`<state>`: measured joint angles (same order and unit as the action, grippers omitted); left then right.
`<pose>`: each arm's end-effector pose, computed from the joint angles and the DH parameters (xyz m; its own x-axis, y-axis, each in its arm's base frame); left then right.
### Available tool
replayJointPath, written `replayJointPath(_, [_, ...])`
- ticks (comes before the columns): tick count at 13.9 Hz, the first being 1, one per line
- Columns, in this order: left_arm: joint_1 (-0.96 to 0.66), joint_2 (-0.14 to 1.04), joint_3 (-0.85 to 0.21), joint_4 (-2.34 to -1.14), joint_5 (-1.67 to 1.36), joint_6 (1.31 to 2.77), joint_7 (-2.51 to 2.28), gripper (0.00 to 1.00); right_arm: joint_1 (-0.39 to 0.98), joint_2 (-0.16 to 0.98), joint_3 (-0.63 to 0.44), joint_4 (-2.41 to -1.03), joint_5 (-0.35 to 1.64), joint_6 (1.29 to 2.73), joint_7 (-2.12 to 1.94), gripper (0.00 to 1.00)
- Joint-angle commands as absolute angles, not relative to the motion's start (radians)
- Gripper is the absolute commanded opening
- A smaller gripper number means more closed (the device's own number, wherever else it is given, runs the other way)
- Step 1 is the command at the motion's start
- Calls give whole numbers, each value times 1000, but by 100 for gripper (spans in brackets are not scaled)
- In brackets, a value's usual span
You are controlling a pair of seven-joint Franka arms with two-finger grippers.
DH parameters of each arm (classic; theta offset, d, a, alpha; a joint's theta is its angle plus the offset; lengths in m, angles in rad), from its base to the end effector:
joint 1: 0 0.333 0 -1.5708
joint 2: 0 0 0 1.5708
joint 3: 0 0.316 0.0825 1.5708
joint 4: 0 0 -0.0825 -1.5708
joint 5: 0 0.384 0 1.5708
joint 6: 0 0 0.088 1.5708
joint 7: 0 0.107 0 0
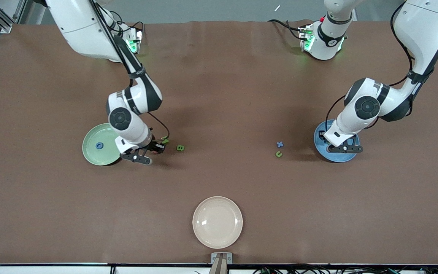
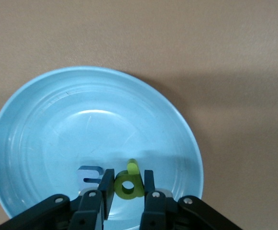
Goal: Sort upper and lower case letters into plates
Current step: 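Drop the d in the blue plate while the right gripper drops the a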
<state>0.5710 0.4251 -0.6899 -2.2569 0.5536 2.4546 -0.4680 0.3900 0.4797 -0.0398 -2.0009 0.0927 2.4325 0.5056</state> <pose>0.5212 -0.0731 0.2061 0.9961 -0.0671 -0.0567 -0.0713 -0.9946 -0.0750 0.5659 0.2075 0.2119 0.9735 -0.2206 -0.0611 -0.2216 -0.9751 -0.0103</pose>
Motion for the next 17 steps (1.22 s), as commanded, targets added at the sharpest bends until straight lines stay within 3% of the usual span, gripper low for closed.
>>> replayJointPath(1, [586,445,-696,-2272,596,2480,-453,7,273,365,-26,-2011,81,2275,341,1])
replayJointPath(4, [604,466,-698,-2273,629,2482,-456,9,178,292,-29,-2055,28,2212,195,1])
replayJointPath(7, [603,474,-698,-2273,629,2482,-462,10,100,243,-29,-2144,-54,2247,141,1])
replayJointPath(8, [604,469,-698,-2273,629,2482,-465,17,78,232,-29,-2179,-54,2278,99,1])
replayJointPath(10, [604,463,-699,-2267,629,2482,-449,79,32,229,-29,-2252,-54,2373,52,1])
replayJointPath(11, [604,453,-703,-2266,629,2480,-451,93,17,233,-29,-2273,-54,2410,38,1])
replayJointPath(12, [604,440,-710,-2263,627,2471,-454,99,12,236,-29,-2292,-54,2445,38,1])
replayJointPath(17, [606,439,-785,-2209,609,2381,-466,99,8,253,-29,-2345,-54,2529,38,1])
